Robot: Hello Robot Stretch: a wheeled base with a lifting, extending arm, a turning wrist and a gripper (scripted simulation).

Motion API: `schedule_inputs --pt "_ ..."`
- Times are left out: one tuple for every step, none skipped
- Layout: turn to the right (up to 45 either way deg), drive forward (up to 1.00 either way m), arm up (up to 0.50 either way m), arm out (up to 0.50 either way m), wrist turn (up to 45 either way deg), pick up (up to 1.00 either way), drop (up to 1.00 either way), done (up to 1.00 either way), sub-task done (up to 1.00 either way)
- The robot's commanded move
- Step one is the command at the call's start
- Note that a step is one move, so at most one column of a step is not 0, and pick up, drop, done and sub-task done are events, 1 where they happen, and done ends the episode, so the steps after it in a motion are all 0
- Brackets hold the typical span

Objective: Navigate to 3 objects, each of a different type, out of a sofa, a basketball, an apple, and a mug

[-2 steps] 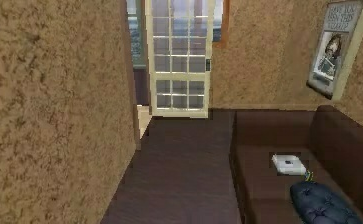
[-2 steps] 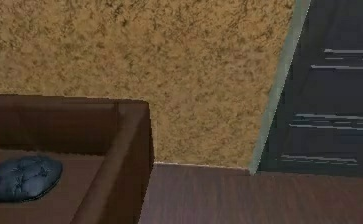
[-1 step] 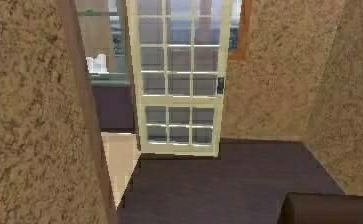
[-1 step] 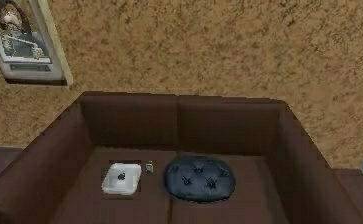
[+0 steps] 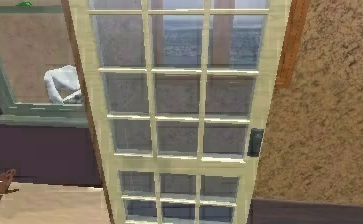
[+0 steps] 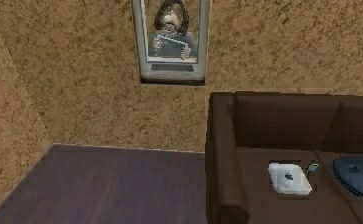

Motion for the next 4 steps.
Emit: schedule_inputs --pt "6.0 0.0 0.0 0.0 0.0 0.0 0.0 0.0 0.0" --pt "0.0 0.25 0.0 0.0 0.0 0.0 0.0 0.0 0.0" --pt "-45.0 0.0 0.0 0.0 0.0 0.0 0.0 0.0 0.0" --pt "-18.0 0.0 0.0 0.0 0.0 0.0 0.0 0.0 0.0"
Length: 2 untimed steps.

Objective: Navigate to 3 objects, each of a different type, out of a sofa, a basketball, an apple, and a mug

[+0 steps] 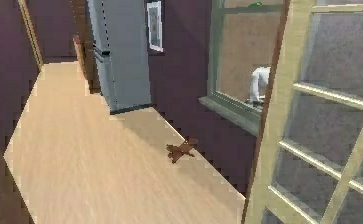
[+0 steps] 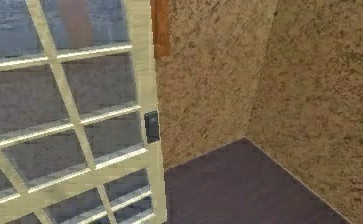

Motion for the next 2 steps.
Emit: schedule_inputs --pt "0.0 0.3 0.0 0.0 0.0 0.0 0.0 0.0 0.0" --pt "-24.0 0.0 0.0 0.0 0.0 0.0 0.0 0.0 0.0"
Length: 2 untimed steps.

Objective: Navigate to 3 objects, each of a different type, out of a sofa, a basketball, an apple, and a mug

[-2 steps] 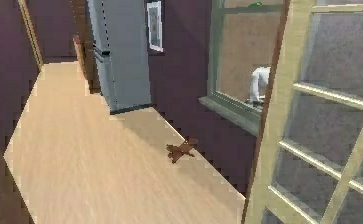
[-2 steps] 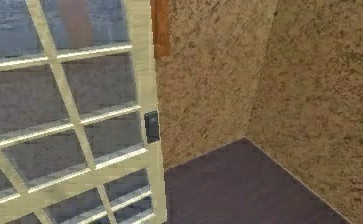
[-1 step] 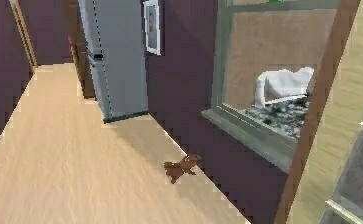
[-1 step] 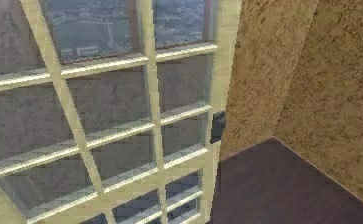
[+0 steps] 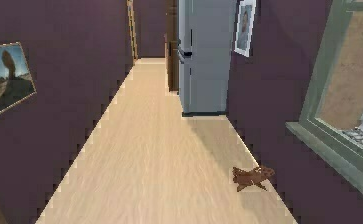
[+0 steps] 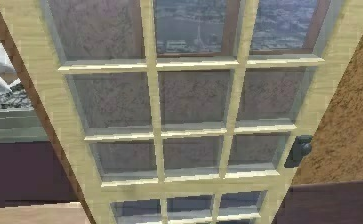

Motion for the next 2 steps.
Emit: schedule_inputs --pt "-3.0 0.0 0.0 0.0 0.0 0.0 0.0 0.0 0.0" --pt "0.0 0.5 0.0 0.0 0.0 0.0 0.0 0.0 0.0"
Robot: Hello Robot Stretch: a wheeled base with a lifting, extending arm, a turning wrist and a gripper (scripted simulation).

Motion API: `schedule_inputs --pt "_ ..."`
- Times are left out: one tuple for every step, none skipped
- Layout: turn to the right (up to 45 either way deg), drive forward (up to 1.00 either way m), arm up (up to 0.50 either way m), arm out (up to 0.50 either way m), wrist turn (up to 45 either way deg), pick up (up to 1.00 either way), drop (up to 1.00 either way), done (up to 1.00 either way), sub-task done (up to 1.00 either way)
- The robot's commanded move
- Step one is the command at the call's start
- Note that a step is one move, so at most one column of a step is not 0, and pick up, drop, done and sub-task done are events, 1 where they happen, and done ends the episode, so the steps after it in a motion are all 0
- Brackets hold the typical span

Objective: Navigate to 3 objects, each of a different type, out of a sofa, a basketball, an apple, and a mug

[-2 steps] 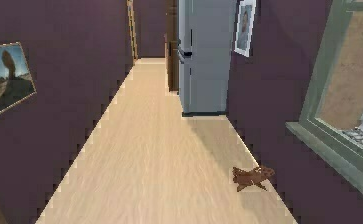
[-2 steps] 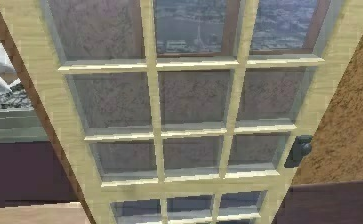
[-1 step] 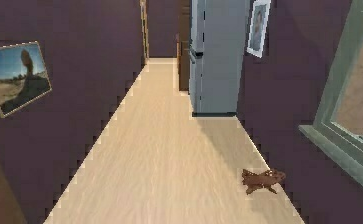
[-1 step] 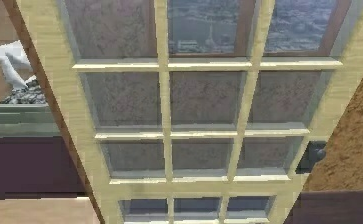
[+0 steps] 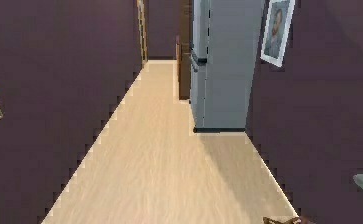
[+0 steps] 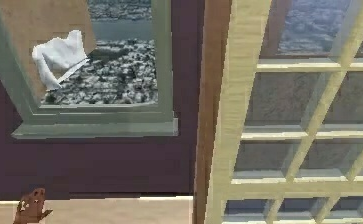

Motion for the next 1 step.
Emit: schedule_inputs --pt "-6.0 0.0 0.0 0.0 0.0 0.0 0.0 0.0 0.0"
